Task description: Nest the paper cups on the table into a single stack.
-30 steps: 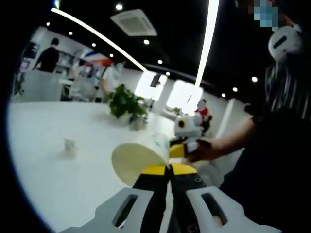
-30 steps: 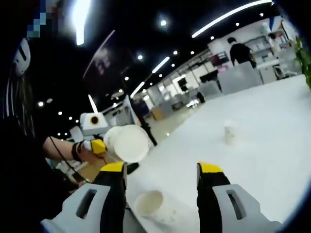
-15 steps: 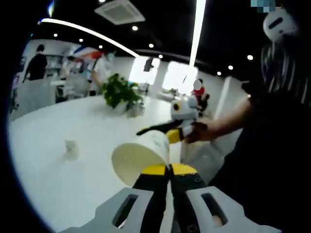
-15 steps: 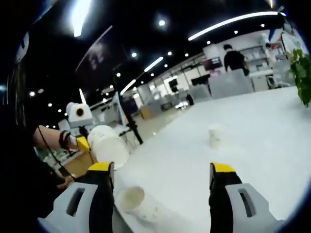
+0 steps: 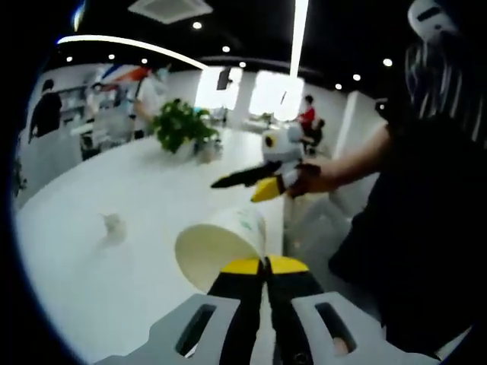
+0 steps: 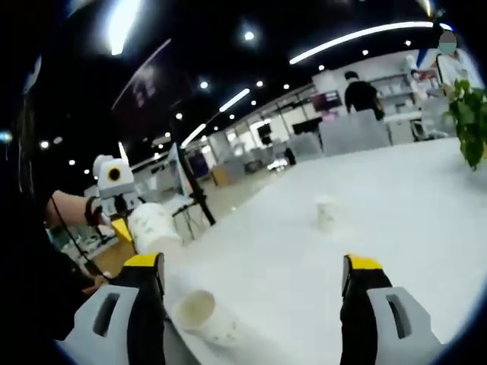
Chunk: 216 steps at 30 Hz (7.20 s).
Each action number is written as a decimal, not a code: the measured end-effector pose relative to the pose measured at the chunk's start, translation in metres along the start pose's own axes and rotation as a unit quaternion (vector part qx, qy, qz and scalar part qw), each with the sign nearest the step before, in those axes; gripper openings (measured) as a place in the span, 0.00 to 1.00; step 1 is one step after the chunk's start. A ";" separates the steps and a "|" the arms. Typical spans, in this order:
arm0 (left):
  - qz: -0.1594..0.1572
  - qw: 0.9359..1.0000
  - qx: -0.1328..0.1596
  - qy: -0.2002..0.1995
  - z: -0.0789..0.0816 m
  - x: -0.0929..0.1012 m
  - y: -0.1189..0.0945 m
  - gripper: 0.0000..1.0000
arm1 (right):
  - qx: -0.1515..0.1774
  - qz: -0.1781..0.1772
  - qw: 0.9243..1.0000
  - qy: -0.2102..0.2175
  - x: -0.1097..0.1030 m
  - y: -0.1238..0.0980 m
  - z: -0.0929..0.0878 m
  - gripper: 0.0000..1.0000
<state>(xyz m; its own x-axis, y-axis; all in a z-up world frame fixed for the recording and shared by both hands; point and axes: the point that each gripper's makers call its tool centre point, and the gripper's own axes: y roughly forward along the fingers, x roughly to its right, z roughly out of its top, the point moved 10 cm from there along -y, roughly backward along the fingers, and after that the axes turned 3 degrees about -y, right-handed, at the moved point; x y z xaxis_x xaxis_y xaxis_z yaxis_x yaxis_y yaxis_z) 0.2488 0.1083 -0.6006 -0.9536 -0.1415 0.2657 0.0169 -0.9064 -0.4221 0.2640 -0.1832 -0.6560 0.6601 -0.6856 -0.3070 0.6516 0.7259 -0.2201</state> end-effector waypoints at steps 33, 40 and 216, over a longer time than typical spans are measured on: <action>-0.027 0.939 -0.256 0.229 0.014 0.006 0.024 0.00 | -0.008 -0.032 0.999 -0.008 0.011 -0.007 -0.006 1.00; -0.040 0.872 -0.320 0.368 0.018 0.010 0.031 0.00 | -0.009 -0.038 0.999 -0.003 0.013 -0.011 -0.009 0.99; 0.218 0.960 0.144 -0.103 -0.051 -0.049 -0.022 1.00 | -0.061 -0.010 0.998 -0.013 0.023 0.011 -0.010 0.97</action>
<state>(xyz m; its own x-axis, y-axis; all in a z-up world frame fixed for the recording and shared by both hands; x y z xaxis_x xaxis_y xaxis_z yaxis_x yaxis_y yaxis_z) 0.2801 0.1560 -0.6488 -0.7581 -0.5808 0.2967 0.5113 -0.8116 -0.2825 0.2830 -0.1908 -0.6745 0.6586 -0.6994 -0.2777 0.6147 0.7129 -0.3376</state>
